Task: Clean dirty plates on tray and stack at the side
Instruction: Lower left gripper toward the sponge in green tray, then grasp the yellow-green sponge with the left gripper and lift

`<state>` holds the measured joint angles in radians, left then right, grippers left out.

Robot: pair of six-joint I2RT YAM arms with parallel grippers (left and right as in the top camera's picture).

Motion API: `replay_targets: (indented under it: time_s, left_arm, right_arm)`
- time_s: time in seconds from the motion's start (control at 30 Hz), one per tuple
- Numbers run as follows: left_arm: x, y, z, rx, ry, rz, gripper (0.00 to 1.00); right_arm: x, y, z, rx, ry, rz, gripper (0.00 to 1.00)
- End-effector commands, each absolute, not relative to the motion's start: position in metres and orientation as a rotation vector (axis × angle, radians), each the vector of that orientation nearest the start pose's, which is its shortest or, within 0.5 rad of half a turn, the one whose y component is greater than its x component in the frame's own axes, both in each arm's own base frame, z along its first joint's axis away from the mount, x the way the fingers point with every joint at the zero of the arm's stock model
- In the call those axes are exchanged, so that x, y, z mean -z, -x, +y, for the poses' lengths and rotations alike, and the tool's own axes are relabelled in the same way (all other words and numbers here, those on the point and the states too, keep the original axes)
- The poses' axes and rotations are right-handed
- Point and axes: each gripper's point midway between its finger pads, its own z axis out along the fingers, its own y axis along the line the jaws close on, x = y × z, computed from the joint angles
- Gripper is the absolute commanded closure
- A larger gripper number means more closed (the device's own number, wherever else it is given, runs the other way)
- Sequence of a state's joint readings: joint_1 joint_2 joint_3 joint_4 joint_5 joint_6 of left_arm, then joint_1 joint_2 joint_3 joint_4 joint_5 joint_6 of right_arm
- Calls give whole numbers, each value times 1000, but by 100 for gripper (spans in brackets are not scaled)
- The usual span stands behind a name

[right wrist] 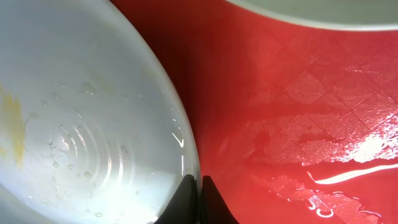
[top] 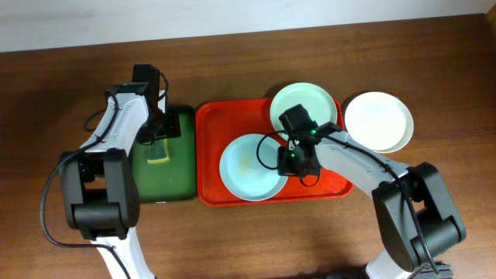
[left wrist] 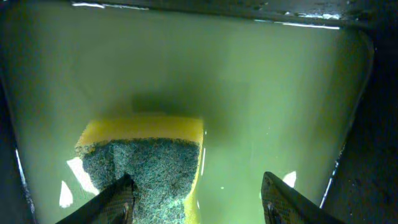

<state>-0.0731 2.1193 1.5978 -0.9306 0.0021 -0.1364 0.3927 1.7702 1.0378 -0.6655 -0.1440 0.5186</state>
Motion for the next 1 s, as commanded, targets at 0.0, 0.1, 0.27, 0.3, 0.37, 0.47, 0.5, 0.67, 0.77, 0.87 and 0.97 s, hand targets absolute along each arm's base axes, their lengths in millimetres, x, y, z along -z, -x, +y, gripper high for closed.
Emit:
replay_targets:
  time_s: [0.0, 0.1, 0.27, 0.3, 0.37, 0.47, 0.5, 0.67, 0.77, 0.87, 0.97]
  left_arm:
    - [-31, -431, -31, 3, 48, 3033, 34]
    - [-53, -435, -31, 3, 52, 3033, 31]
    - [-48, -424, -19, -95, 59, 3073, 43]
    - [-41, -420, -17, -111, 59, 3083, 43]
    - [-33, -417, -16, -111, 60, 3089, 43]
    - [-23, -411, -15, -113, 68, 3101, 47]
    - [-20, -409, -15, -114, 69, 3105, 48]
    - [-19, -411, -11, -100, 112, 3098, 45]
    - [-23, -416, -9, 5, 174, 3086, 43]
    - [-23, -414, -3, 75, 224, 3093, 49]
    - [-23, -412, -4, 74, 221, 3104, 52]
  right_arm:
    - [-23, -309, 153, -308, -146, 2991, 96]
    - [-23, -309, 153, -308, -142, 2991, 96]
    - [-23, -308, 153, -305, -142, 2993, 96]
    - [-23, -308, 152, -305, -142, 2994, 96]
    - [-23, -308, 152, -305, -142, 2994, 96]
    - [-23, -308, 152, -305, -142, 2994, 96]
    - [-23, -308, 152, -305, -142, 2994, 96]
    - [-23, -308, 153, -306, -142, 2993, 96]
    - [-23, -308, 152, -305, -142, 2994, 96]
    - [-23, -308, 152, -302, -143, 2992, 96]
    - [-23, -308, 152, -301, -143, 2993, 96]
